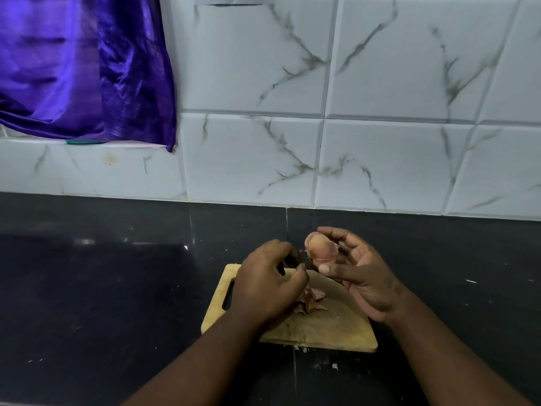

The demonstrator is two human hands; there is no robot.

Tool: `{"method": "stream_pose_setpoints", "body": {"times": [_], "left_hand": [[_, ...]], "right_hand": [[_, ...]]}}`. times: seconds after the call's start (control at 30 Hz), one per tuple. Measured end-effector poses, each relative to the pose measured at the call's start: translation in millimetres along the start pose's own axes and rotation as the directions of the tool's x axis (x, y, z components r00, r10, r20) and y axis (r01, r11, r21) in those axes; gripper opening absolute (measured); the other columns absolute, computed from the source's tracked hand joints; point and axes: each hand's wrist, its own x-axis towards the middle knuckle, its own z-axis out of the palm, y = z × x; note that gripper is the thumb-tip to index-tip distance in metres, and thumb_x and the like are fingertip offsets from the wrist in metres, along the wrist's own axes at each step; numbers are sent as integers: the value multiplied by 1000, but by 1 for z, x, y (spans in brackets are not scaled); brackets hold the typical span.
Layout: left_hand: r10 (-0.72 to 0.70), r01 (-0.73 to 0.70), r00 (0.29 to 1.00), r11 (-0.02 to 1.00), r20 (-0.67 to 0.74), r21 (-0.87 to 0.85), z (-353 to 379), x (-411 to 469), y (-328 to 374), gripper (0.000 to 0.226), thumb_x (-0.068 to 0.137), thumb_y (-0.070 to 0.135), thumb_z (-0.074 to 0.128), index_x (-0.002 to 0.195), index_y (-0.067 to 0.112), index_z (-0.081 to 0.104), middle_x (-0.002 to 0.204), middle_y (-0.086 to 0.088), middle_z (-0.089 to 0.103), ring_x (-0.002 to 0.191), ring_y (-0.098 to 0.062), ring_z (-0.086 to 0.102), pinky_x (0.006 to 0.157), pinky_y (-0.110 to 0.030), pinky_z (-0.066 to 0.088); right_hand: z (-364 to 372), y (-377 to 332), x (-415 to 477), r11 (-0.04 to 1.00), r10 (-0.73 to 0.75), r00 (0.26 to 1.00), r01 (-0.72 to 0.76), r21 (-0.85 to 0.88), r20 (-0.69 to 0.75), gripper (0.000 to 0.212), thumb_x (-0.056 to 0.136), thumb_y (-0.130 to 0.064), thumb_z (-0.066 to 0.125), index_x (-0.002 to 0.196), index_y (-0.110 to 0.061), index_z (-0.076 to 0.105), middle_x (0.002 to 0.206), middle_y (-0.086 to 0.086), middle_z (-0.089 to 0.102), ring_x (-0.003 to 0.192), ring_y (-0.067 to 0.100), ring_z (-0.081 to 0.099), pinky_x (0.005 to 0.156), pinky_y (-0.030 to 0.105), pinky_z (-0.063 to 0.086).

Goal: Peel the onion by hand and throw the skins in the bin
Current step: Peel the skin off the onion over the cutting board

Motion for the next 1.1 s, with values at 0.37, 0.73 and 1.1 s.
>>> {"method": "stream_pose_setpoints", "body": {"times": [0.37, 0.73, 1.1], "left_hand": [[-3, -12, 991, 993, -130, -116, 0, 4, -2, 25, 97, 25, 75, 122, 26, 79, 103, 15, 75, 96, -1, 70, 79, -24, 61], [28, -46, 987, 993, -158, -110, 1, 3, 0, 20, 90, 22, 83, 110, 22, 83, 100, 12, 78, 89, 0, 73, 74, -27, 63], [118, -107, 979, 992, -167, 69, 2, 2, -1, 14, 91, 17, 81, 105, 20, 83, 96, 10, 78, 82, -2, 71, 70, -30, 63]], "right_hand": [[3, 8, 0, 997, -40, 997, 45, -67, 71, 71, 71, 23, 76, 131, -14, 67, 129, 11, 72, 115, 27, 70, 90, 39, 61], [2, 11, 2, 969, -135, 991, 131, -208, -8, 69, 67, 8, 88, 129, -17, 69, 126, 10, 74, 118, 29, 71, 92, 39, 61], [3, 11, 2, 875, -241, 971, 215, -434, -4, 67, 59, -6, 99, 118, -23, 72, 121, 3, 73, 110, 19, 72, 82, 32, 62]]}}
